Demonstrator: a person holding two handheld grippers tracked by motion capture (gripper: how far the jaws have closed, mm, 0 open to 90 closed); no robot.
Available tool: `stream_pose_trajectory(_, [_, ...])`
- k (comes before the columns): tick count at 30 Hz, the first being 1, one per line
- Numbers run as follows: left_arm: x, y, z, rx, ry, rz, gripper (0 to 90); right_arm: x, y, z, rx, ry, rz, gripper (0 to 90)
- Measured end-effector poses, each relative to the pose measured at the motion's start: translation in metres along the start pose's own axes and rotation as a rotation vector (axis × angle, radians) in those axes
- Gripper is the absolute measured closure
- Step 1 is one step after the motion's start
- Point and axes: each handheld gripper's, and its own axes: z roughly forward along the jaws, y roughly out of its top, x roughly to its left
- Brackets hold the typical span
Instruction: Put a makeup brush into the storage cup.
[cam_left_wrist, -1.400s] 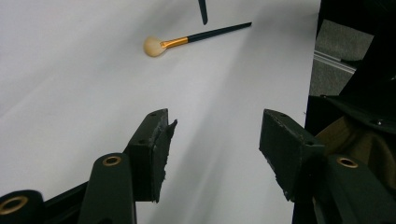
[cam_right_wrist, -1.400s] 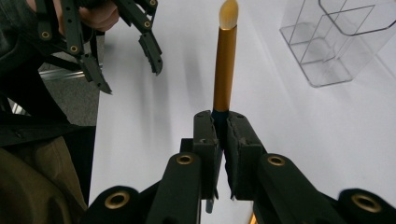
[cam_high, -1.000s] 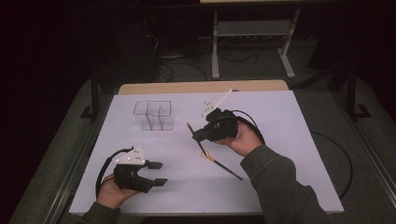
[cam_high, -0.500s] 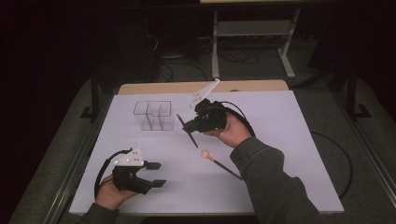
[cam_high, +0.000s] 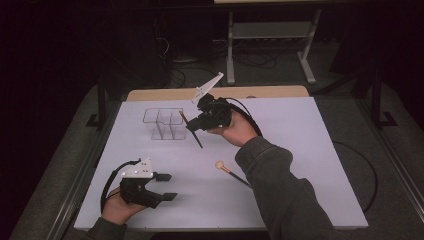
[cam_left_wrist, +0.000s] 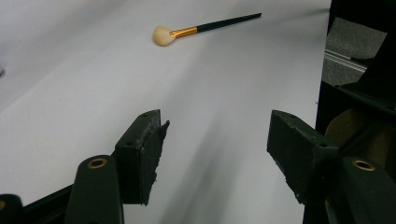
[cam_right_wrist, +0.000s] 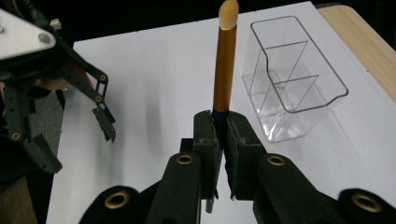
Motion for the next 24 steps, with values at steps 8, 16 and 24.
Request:
stream_pose_trajectory(8, [0.0, -0.002, -0.002, -0.005, 0.009, -0.008, 34.5, -0.005, 0.01, 0.006, -0.011, 0.0, 0.005, 82.4])
stream_pose_trajectory(16, [0.0, -0.002, -0.001, -0.001, 0.009, -0.011, 34.4, -0.01, 0.016, 0.01, -0.02, -0.004, 0.016, 82.5])
stream_pose_trajectory(24, [0.0, -0.002, -0.002, -0.002, 0.005, -0.01, 34.3, -0.013, 0.025, 0.011, -0.027, -0.011, 0.008, 82.4])
